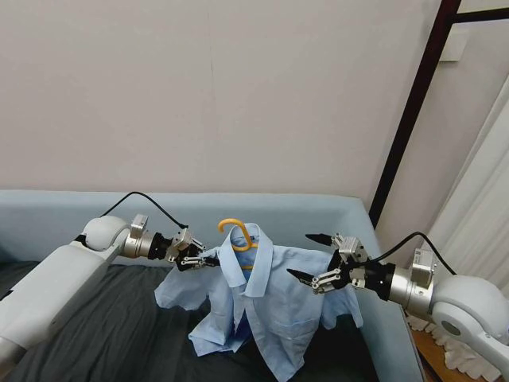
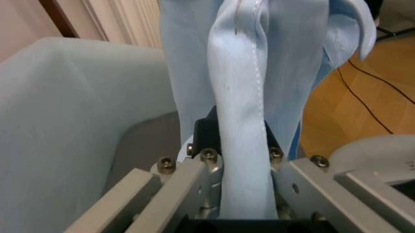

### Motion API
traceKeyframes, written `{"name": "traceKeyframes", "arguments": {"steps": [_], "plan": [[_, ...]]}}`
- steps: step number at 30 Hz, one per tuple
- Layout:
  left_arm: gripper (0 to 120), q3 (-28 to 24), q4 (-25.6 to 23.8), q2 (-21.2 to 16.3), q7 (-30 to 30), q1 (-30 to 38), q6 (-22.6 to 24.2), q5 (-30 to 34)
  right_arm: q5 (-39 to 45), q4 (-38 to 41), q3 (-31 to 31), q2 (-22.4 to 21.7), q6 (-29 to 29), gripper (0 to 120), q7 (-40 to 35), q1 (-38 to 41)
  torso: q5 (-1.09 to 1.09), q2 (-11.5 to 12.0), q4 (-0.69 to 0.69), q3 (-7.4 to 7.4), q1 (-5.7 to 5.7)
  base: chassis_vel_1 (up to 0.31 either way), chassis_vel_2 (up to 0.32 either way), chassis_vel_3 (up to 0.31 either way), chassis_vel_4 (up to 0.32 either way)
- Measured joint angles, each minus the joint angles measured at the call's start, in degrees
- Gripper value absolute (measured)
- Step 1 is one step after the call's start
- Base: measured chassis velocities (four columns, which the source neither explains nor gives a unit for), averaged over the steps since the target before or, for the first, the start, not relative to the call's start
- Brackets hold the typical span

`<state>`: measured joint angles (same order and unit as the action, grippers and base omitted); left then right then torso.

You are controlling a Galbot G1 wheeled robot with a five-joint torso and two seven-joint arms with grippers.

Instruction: Pick up the clothes from the sofa and hang them on the clothes hanger.

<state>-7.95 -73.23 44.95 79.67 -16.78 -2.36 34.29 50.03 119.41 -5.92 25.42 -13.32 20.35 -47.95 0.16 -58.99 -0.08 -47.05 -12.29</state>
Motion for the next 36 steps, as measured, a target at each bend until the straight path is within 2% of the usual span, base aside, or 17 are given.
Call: {"name": "traceKeyframes", "arguments": {"steps": [5,11,19,20,24,26,29,31,35,36], "plan": [[2,-0.61,0.06,0.19,0.62,0.12,0.02,-0.42,1.1,-0.94,0.05,-0.32,-2.0,100,0.19,0.07,-0.01,0.0,0.01,0.0,0.0,0.0,0.0,0.0,0.0],[2,-1.45,0.4,0.77,0.94,0.45,-0.08,-0.96,1.78,-2.28,-0.8,-1.37,-4.05,97,5.54,0.08,-0.01,0.0,0.0,0.0,0.0,0.0,0.0,0.0,0.0],[2,-2.44,0.33,1.27,0.81,1.08,-0.21,-1.02,-2.11,-2.36,-1.89,-2.63,-6.21,67,10.49,-0.36,-0.01,0.0,0.0,0.0,0.0,0.0,0.0,0.0,0.0],[2,-2.44,0.33,1.27,0.81,1.08,-0.21,-1.02,-2.11,-2.36,-1.89,-2.63,-6.21,67,10.49,-0.36,-0.01,0.0,0.0,0.0,0.0,0.0,0.0,0.0,0.0],[2,-2.79,0.1,1.51,0.86,1.28,-0.23,-1.04,-3.06,-2.65,-2.13,-2.66,-6.35,48,11.35,-0.52,-0.01,0.0,0.0,0.0,0.0,0.0,0.0,0.0,0.0],[2,-2.9,0.08,1.58,0.91,1.35,-0.24,-1.05,-3.15,-2.76,-2.18,-2.69,-6.35,44,11.5,-0.55,-0.01,0.0,0.01,0.0,0.0,0.0,0.0,0.0,0.0],[2,-3.42,0.07,2.07,1.2,1.82,-0.26,-1.16,-3.49,-3.41,-2.53,-2.89,-6.35,29,12.45,-0.82,-0.01,0.0,-0.01,0.0,0.0,0.0,0.0,0.0,0.0],[2,-3.56,0.1,2.23,1.27,1.93,-0.29,-1.23,-3.65,-3.63,-2.57,-2.89,-6.34,26,12.82,-0.86,-0.01,0.0,-0.01,0.0,0.0,0.0,0.0,0.0,0.0],[2,-4.18,0.71,2.73,1.59,2.42,-0.4,-1.43,-5.52,-4.3,-2.63,-2.57,-5.98,8,15.14,-1.03,-0.01,0.0,0.0,0.0,0.0,0.0,0.0,0.0,0.0],[2,-4.18,0.71,2.73,1.59,2.42,-0.4,-1.43,-5.52,-4.3,-2.63,-2.57,-5.98,8,15.14,-1.03,-0.01,0.0,0.0,0.0,0.0,0.0,0.0,0.0,0.0]]}}
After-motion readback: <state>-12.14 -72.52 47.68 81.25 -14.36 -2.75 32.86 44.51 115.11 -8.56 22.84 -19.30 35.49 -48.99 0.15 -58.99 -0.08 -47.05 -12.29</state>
